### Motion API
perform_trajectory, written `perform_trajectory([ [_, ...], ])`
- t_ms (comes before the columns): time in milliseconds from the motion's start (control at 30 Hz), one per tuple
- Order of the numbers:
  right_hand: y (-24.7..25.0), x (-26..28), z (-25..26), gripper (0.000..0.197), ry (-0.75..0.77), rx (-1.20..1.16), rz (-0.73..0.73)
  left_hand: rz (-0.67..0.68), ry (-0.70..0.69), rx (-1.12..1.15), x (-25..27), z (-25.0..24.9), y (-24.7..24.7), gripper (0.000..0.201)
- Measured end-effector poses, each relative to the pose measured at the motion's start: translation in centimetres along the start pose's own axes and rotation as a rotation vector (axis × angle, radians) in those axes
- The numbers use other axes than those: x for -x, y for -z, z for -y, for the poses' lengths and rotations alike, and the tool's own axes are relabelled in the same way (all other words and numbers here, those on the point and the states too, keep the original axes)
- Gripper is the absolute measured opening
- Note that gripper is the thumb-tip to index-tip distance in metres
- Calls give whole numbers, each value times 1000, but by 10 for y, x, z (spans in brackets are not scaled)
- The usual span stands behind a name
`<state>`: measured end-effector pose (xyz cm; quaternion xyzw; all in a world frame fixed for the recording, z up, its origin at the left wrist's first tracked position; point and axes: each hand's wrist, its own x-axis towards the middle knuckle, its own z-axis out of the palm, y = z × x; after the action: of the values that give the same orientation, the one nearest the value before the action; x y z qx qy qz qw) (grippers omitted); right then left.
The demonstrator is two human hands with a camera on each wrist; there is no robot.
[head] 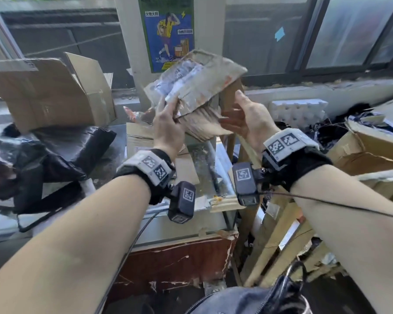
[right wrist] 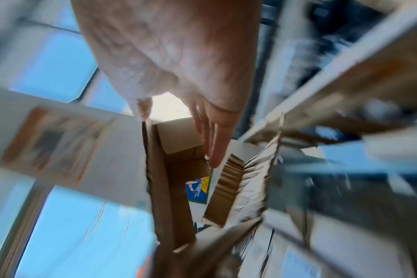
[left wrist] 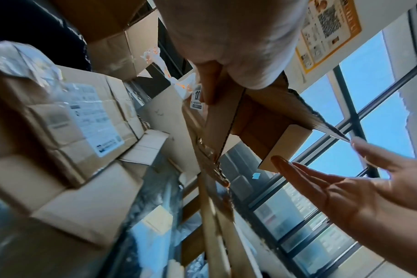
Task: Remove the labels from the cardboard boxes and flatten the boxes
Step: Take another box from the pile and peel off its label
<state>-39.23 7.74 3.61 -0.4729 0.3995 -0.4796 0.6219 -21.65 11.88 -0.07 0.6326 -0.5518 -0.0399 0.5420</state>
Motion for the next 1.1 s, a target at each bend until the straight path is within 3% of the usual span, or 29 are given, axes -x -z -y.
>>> perform_trajectory([
  [133,6,-4,-11,88,-348,-373,93,45,-2,-119,22,13,1,72],
  [267,7,-2,-27,87,-338,-713,215,74,-59,-194,48,23,4,75],
  [367,-2,-2,-28,72,-328,-671,125,52,-65,-191,59,35,2,79],
  [467,-6,-17,-31,50,-298,-595,-137,8,-163,-217,69,41,0,75],
  [533,-8,-28,-33,51,-224,-508,-180,35,-198,-264,71,56,-2,72],
  [667,-8,-38,-38,70,-116,-411,-172,351,-166,-433,85,79,7,79],
  [733,-3,-43,-47,80,-91,-281,-219,401,-139,-571,87,79,14,70],
  [800,4,-45,-56,76,-78,-159,-255,246,-137,-565,80,80,18,69],
  [867,14,-47,-61,71,-101,-153,-248,36,-112,-462,65,81,21,51],
  [900,18,-47,-61,68,-109,-171,-220,-34,-64,-412,56,80,22,42],
  [967,26,-47,-60,62,-123,-195,-146,-29,81,-323,36,78,24,40],
  [1100,40,-41,-53,52,-140,-240,-47,274,585,-13,7,82,19,74],
])
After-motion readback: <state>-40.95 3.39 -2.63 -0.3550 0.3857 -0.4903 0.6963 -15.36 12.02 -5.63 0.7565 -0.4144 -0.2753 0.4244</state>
